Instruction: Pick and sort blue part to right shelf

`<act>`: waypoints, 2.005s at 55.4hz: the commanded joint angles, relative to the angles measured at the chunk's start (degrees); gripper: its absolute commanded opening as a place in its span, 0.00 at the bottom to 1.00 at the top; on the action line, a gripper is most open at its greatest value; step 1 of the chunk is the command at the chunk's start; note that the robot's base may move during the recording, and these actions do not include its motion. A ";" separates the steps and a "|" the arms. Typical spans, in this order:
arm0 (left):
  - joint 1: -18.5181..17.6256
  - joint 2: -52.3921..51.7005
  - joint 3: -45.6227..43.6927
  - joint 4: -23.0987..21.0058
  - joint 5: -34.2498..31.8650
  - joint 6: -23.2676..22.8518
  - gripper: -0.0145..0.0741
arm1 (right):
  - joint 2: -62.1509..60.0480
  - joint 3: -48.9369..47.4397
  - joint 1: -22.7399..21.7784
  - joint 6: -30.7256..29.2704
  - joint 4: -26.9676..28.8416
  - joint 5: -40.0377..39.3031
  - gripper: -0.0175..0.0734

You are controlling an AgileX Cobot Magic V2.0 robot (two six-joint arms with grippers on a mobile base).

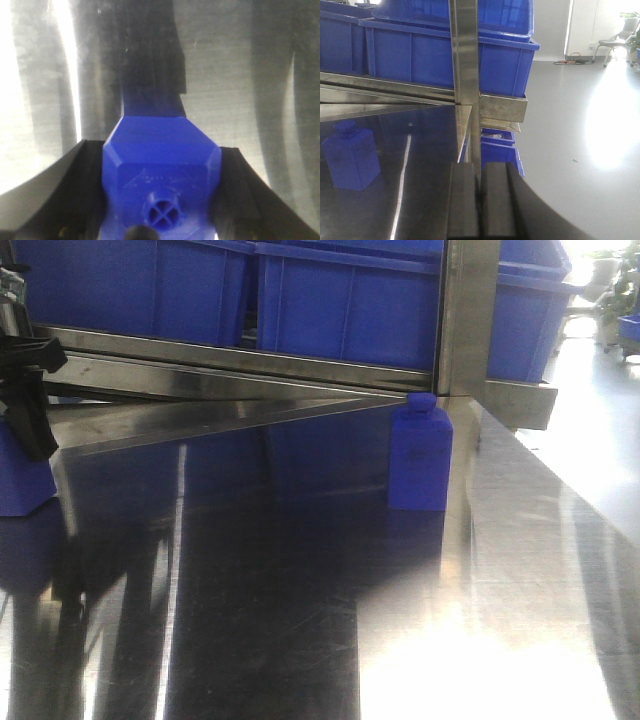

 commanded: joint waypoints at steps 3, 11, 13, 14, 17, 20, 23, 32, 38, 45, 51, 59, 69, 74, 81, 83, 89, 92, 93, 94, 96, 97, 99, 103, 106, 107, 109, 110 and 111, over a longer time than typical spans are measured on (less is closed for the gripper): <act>-0.35 -3.90 -3.05 -0.45 2.63 0.22 0.45 | -0.62 -0.53 -0.23 0.00 -0.52 -5.76 0.32; -0.35 -10.36 -3.05 0.78 3.12 0.22 0.45 | -0.62 -0.53 -0.23 0.00 -0.52 -5.76 0.32; -0.35 -12.62 -2.67 1.33 2.85 0.22 0.45 | -0.62 -0.53 -0.23 0.00 -0.52 -5.76 0.32; -0.35 -14.06 -2.39 1.61 2.67 0.22 0.45 | -0.62 -0.53 -0.23 0.00 -0.52 -5.76 0.32; -0.35 -17.60 -1.34 2.70 1.90 0.22 0.45 | -0.62 -0.53 -0.23 0.00 -0.52 -5.76 0.32; -0.35 -21.81 0.25 3.37 0.75 0.22 0.45 | -0.62 -0.53 -0.23 0.00 -0.52 -5.76 0.32; -0.35 -25.50 2.50 3.75 -0.63 0.22 0.45 | -0.62 -0.53 -0.23 0.00 -0.52 -5.76 0.32; -0.35 -36.92 10.11 3.75 -4.24 0.22 0.45 | -0.62 -0.53 -0.23 0.00 -0.52 -5.76 0.32; -0.35 -43.78 15.12 3.39 -6.75 0.22 0.45 | -0.62 -0.53 -0.23 0.00 -0.52 -5.71 0.32; -0.35 -50.42 20.17 3.24 -8.61 0.22 0.45 | -0.62 -0.53 -0.23 0.00 -0.52 -5.34 0.32; -0.35 -54.81 23.39 3.15 -8.60 0.22 0.45 | -0.62 -0.53 -0.23 0.00 -0.52 -5.34 0.32; -0.35 -58.84 26.27 3.15 -8.09 0.22 0.50 | -0.62 -0.65 -0.23 0.00 -0.52 -5.86 0.32; -0.35 -60.90 27.43 3.02 -7.88 0.22 0.57 | -0.37 -5.17 -0.23 0.00 -0.52 -4.67 0.32; -0.35 -60.90 27.43 2.92 -7.83 0.22 0.57 | 1.70 -9.72 -0.23 0.00 -0.52 -0.78 0.32; -0.35 -60.90 27.43 2.92 -7.83 0.22 0.57 | 9.15 -18.62 -0.23 0.00 -0.52 5.21 0.25; -0.35 -60.90 27.43 2.92 -7.83 0.22 0.57 | 11.88 -21.48 -0.23 0.00 -0.52 6.41 0.25; -0.35 -60.90 27.43 2.92 -7.83 0.22 0.57 | 20.69 -31.33 0.07 0.00 -0.52 10.86 0.25; -0.35 -60.90 27.43 2.92 -7.83 0.22 0.57 | 25.01 -36.49 0.90 0.00 -0.48 14.05 0.25; -0.35 -60.90 27.43 2.92 -7.83 0.22 0.57 | 27.57 -39.51 1.37 0.00 -0.48 16.37 0.25; -0.35 -60.90 27.43 2.92 -7.83 0.22 0.57 | 28.84 -41.05 1.74 0.00 -0.37 17.63 0.26; -0.35 -61.01 27.43 2.92 -7.83 0.22 0.57 | 31.99 -44.91 2.87 0.00 -0.03 21.31 0.28; -0.35 -61.02 27.43 2.92 -7.83 0.22 0.57 | 33.89 -47.24 3.67 0.00 0.27 23.66 0.30; -0.35 -61.02 27.43 2.92 -7.83 0.22 0.57 | 36.94 -50.96 5.14 0.00 0.70 27.88 0.35; -0.35 -61.16 27.43 2.92 -8.03 0.22 0.57 | 42.99 -57.57 8.41 0.00 1.38 35.50 0.47; -0.35 -61.16 27.43 2.92 -8.03 0.22 0.57 | 46.90 -61.29 10.75 0.00 1.38 39.61 0.57; -0.35 -61.16 27.43 2.92 -8.03 0.22 0.57 | 47.92 -62.21 11.37 0.00 1.38 40.47 0.60; -0.35 -61.16 27.43 2.92 -8.05 0.22 0.57 | 50.23 -64.19 12.75 0.00 1.38 42.20 0.66; -0.35 -61.16 27.43 2.92 -8.15 0.22 0.57 | 51.05 -64.84 13.45 0.00 1.38 42.63 0.68; -0.35 -61.16 27.43 2.92 -8.15 0.22 0.57 | 52.27 -65.64 13.82 0.00 1.38 42.85 0.70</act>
